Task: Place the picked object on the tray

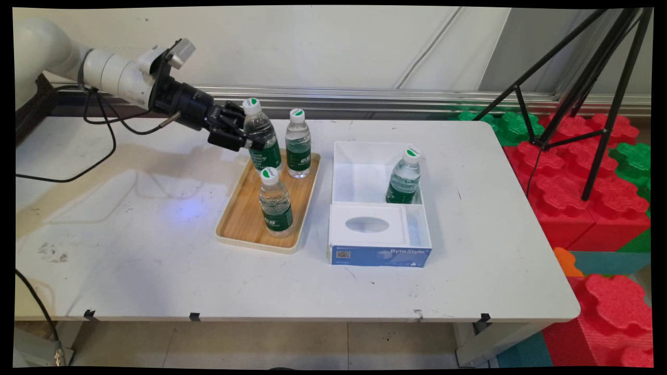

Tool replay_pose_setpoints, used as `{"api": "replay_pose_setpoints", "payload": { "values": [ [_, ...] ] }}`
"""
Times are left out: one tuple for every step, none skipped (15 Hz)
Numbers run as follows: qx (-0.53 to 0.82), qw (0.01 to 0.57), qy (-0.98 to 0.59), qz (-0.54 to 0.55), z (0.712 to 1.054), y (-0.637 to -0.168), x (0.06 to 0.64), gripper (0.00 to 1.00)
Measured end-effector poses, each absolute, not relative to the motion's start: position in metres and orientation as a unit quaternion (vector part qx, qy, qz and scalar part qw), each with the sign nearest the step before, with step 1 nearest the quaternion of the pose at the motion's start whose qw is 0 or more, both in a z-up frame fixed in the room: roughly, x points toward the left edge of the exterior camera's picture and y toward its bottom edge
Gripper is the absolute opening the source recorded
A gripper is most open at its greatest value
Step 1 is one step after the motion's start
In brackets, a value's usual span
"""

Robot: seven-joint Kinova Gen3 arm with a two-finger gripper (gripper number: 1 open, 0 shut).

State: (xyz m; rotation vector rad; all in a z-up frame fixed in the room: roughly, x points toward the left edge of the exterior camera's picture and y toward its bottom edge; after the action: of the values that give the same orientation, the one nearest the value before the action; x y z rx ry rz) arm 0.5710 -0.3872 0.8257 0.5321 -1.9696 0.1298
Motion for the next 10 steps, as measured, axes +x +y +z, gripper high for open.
{"api": "replay_pose_setpoints", "payload": {
  "values": [
    [0.224, 0.518, -0.824, 0.056, 0.822, -0.388, 0.574, 0.00],
    [0.225, 0.516, -0.825, 0.057, 0.820, -0.388, 0.576, 0.00],
    [0.226, 0.513, -0.826, 0.059, 0.817, -0.388, 0.579, 0.00],
    [0.227, 0.511, -0.827, 0.060, 0.815, -0.389, 0.581, 0.00],
    [0.228, 0.508, -0.828, 0.062, 0.812, -0.390, 0.584, 0.00],
    [0.229, 0.506, -0.829, 0.063, 0.810, -0.390, 0.585, 0.00],
    [0.230, 0.504, -0.830, 0.064, 0.808, -0.391, 0.588, 0.00],
    [0.231, 0.503, -0.831, 0.065, 0.806, -0.391, 0.589, 0.00],
    [0.232, 0.501, -0.831, 0.067, 0.803, -0.393, 0.591, 0.00],
    [0.232, 0.500, -0.832, 0.068, 0.802, -0.393, 0.592, 0.00]
  ]
}}
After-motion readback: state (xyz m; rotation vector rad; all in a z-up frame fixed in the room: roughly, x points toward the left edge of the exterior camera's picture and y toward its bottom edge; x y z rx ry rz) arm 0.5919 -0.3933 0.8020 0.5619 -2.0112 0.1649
